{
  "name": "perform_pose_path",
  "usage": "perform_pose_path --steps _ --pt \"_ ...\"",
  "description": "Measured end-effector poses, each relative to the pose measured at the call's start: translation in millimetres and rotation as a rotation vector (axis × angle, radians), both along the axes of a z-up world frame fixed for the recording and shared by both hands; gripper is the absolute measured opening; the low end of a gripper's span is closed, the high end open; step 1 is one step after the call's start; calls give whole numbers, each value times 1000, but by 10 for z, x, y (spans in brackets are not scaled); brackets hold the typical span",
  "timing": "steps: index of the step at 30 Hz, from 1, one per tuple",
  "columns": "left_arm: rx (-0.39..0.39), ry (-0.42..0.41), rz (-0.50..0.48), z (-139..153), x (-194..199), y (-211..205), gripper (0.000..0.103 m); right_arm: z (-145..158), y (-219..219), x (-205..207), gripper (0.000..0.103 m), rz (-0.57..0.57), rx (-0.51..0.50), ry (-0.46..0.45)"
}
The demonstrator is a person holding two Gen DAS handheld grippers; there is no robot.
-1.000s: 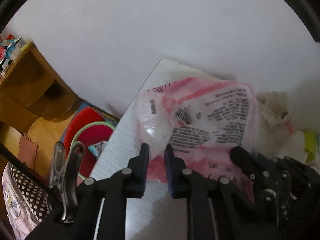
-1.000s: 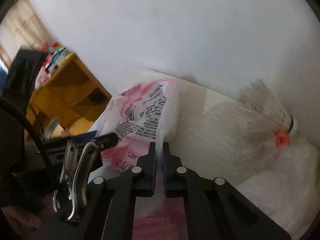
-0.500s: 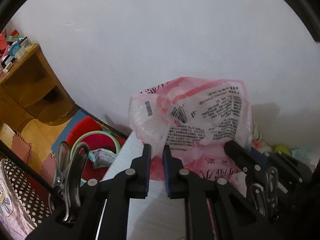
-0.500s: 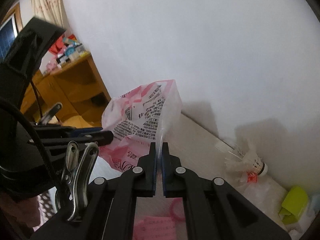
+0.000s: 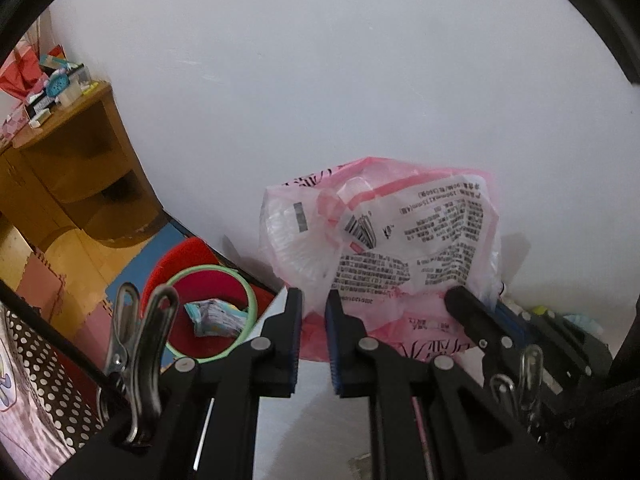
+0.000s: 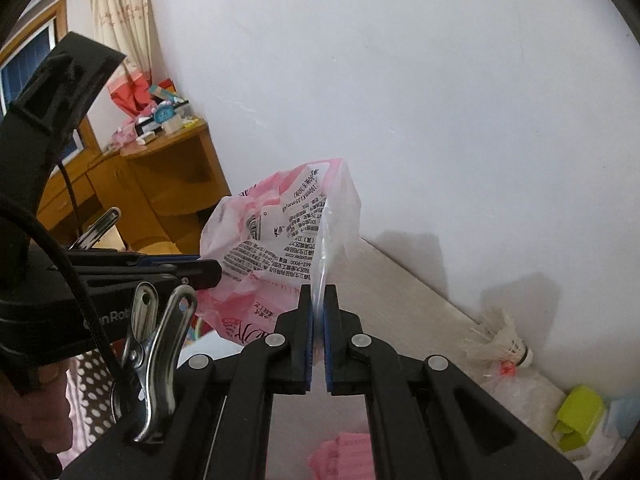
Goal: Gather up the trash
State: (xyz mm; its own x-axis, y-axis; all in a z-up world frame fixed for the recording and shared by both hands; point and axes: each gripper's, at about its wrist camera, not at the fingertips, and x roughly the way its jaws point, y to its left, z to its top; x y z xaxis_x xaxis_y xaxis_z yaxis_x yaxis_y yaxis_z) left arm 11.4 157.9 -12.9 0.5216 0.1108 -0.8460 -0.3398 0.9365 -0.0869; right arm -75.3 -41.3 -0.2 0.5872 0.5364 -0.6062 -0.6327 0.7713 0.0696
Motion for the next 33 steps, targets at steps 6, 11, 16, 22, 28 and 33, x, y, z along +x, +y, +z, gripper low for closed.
perform_pose_path --steps 6,11,16,22,28,33 --pt "-20 -44 54 262 -210 101 12 214 152 -148 4 42 13 -35" --pt "-3 -70 96 497 -442 223 12 374 328 -231 4 92 31 -52" --pt "14 -58 132 672 -588 304 12 384 527 -311 5 132 33 -41" --pt "-5 -43 189 688 -771 551 12 368 780 -356 4 189 40 -16" --pt "-35 -33 229 632 -895 870 12 312 1088 -362 5 231 33 1" --pt "-67 -33 267 600 -948 1164 12 288 1310 -362 5 254 19 17"
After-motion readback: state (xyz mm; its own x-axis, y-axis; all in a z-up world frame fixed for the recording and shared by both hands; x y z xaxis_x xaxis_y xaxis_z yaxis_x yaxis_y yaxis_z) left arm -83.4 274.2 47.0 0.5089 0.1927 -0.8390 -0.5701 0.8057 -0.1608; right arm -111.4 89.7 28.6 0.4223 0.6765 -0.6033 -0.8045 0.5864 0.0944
